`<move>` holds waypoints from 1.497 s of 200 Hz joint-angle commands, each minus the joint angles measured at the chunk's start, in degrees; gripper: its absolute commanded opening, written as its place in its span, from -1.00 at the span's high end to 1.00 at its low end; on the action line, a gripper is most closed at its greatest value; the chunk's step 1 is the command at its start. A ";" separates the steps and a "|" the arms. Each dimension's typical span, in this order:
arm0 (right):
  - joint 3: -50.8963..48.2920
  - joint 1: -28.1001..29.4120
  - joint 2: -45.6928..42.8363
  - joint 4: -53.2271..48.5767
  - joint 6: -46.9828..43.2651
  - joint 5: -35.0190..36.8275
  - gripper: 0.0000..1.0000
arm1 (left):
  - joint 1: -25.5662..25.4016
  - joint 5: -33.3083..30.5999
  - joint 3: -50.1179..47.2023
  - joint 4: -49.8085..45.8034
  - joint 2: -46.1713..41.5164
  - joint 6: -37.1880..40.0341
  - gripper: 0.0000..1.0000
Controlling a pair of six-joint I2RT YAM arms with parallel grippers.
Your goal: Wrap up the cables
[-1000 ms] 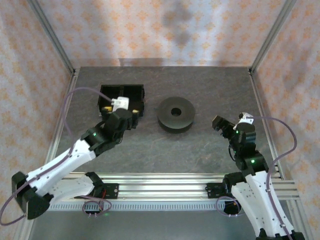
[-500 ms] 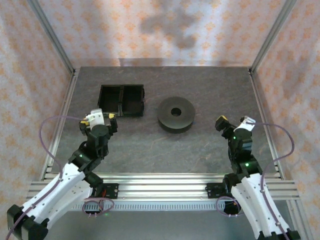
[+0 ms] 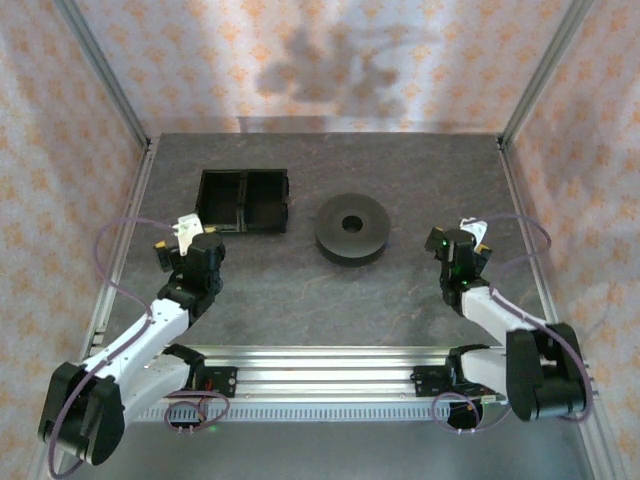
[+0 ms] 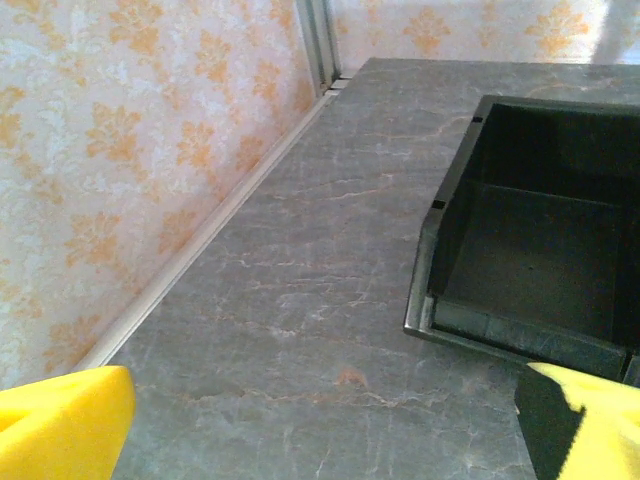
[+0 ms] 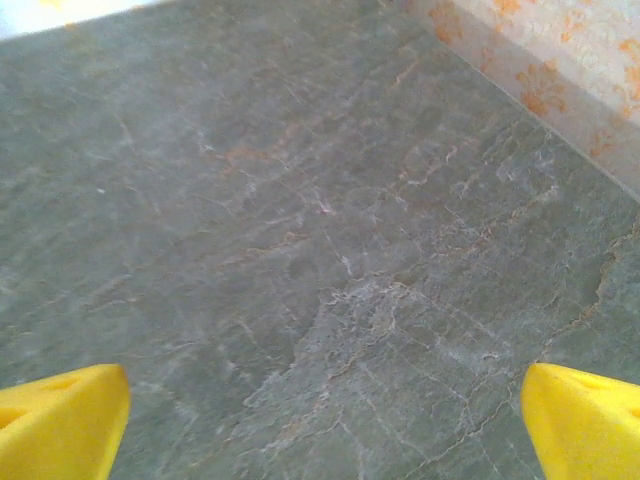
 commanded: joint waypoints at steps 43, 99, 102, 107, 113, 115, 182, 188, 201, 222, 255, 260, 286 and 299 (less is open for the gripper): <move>4.16 -1.65 8.69 11.65 -3.78 0.18 -0.99 | 4.32 1.92 -3.93 26.19 14.73 3.82 -1.00; 1.68 -2.00 19.26 28.06 -9.82 -5.38 -0.99 | 4.53 1.46 -3.57 40.80 22.96 9.29 -1.00; 1.36 -2.04 19.23 28.56 -9.80 -5.50 -0.99 | 4.52 1.60 -3.49 41.54 23.33 9.74 -1.00; 0.78 -2.00 19.03 29.13 -9.79 -5.54 -0.99 | 4.58 1.80 -3.54 42.56 23.86 10.32 -1.00; -0.07 -2.04 19.07 30.95 -9.76 -5.64 -0.99 | 4.56 2.20 -3.79 43.82 24.46 11.12 -1.00; -0.28 -2.01 19.12 31.50 -9.80 -5.67 -0.99 | 4.53 2.47 -3.99 44.46 24.66 11.22 -1.00; -8.17 -0.93 18.63 45.12 -13.89 -12.21 -0.99 | 4.88 8.95 -14.08 73.36 32.69 14.66 -1.00; -8.24 -0.94 18.77 45.23 -13.86 -12.09 -0.99 | 4.94 9.62 -14.66 75.12 33.70 14.92 -1.00; -7.32 -0.94 18.45 43.02 -13.50 -11.42 -0.99 | 5.03 10.57 -13.84 73.51 33.51 15.37 -1.00; -3.99 -0.94 18.49 36.97 -13.28 -10.52 -0.99 | 5.18 12.62 -11.79 69.51 33.63 16.08 -1.00; 0.48 -1.41 19.35 30.33 -11.59 -8.19 -0.99 | 6.67 15.20 -11.29 67.48 33.26 14.47 -1.00; 1.41 -1.72 19.56 28.74 -11.18 -8.22 -0.99 | 7.17 16.11 -11.10 66.76 33.33 13.98 -1.00; 3.73 -3.93 19.91 24.27 -9.23 -10.50 -0.99 | 9.45 16.59 -4.13 53.58 34.49 10.79 -1.00; 3.72 -3.90 19.91 24.26 -9.25 -10.46 -0.99 | 13.07 21.47 -1.25 44.22 32.39 7.36 -1.00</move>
